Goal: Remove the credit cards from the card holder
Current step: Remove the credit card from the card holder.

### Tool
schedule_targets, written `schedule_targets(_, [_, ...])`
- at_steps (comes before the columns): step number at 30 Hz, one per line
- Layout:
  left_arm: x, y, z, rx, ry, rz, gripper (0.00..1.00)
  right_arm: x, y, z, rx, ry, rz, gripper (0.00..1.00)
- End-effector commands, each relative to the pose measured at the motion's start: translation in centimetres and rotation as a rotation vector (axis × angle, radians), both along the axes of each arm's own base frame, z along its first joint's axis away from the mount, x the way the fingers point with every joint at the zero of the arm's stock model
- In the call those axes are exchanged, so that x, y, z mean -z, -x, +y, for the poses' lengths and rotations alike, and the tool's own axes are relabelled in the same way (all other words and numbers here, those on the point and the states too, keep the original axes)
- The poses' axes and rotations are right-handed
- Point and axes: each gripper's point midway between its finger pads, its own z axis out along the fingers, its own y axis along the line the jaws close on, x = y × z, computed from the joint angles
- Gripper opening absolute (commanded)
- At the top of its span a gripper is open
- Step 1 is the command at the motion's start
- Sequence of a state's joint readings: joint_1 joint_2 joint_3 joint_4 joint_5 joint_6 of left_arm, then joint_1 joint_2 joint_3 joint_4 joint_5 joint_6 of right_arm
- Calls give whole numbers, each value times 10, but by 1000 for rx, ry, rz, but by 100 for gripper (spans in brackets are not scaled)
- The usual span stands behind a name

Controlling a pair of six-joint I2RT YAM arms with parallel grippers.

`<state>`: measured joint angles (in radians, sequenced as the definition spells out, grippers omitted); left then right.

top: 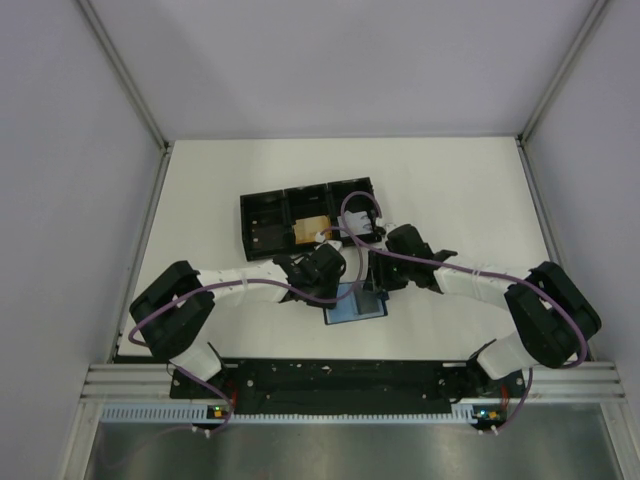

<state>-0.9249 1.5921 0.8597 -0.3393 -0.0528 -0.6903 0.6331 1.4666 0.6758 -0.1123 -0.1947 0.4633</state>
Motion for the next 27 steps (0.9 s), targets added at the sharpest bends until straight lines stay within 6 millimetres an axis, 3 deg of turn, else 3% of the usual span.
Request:
schedule_targets(1, [14,21,9,17,-37,71,32,-2,6,4,-21,-6,13,45])
schedule_targets(14, [15,22,7,24,-36,75,32,-21,15,26,-94,-138,25,31])
schedule_targets(24, [8,19,6,-4,-14,52,31,-72,26,54,-184,-344,-12,31])
schedule_targets(27, [1,15,10,-40,-2,23,31,-74,30,66,-209,-383,2,32])
